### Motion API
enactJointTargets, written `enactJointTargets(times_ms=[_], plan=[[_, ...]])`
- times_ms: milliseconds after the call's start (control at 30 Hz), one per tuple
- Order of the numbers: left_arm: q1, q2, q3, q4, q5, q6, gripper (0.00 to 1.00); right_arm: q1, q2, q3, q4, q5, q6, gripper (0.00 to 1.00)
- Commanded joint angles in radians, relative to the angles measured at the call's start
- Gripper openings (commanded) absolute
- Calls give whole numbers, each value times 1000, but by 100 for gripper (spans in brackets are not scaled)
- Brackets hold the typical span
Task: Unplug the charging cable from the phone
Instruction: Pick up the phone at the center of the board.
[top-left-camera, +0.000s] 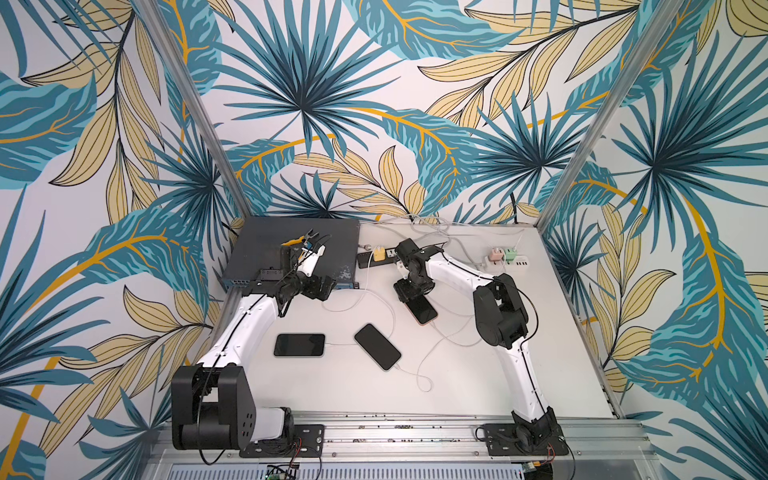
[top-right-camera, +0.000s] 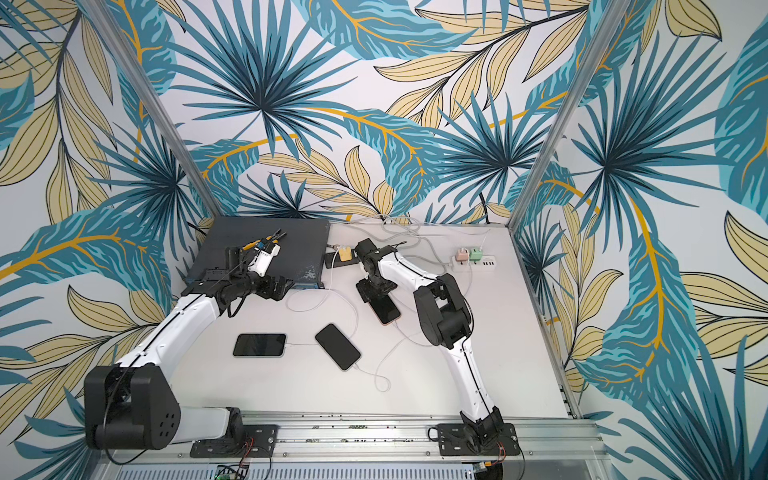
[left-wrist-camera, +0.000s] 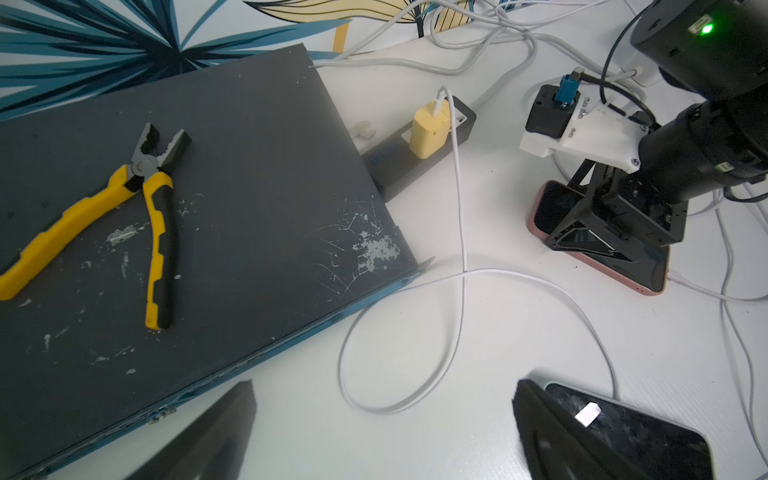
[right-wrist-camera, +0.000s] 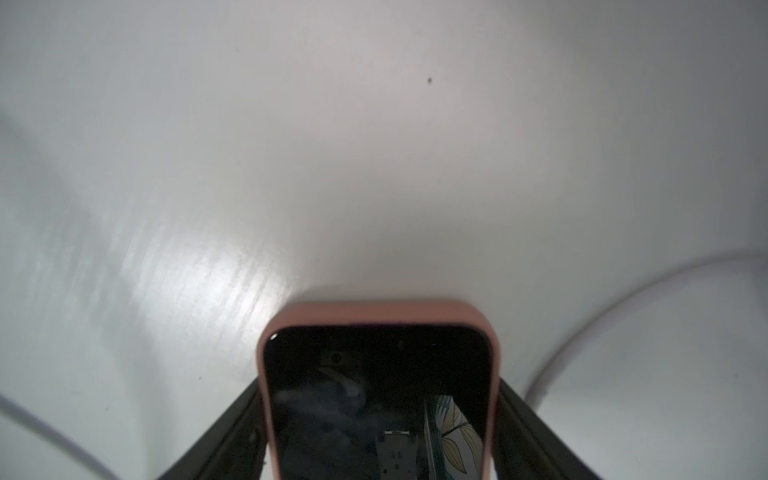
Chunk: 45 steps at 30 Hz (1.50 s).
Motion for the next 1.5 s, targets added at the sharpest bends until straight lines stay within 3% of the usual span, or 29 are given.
enactJointTargets(times_ms=[0,200,567,867,1100,1333,1467], plan=[[10,-24,-3,30,24,-6,100,-1,-57,1,19,-18,-29,56],[9,-7,38,25,84,-28,100,-20,-133,36,36,-107,-67,53],[-48,69,176,-24,294,-54,100,-66,-261,7,188,-474,-119,53],[-145,138,295,-130,532,15,100,-91,-350,-96,385,-794,-104,54],[-168,156,330,-210,698,65,100,-93,-447,-241,577,-1036,-78,55],[-195,167,334,-225,744,56,100,-88,-534,-358,730,-1189,-61,55],[-225,183,345,-220,778,22,100,-76,-563,-405,820,-1204,-16,56]])
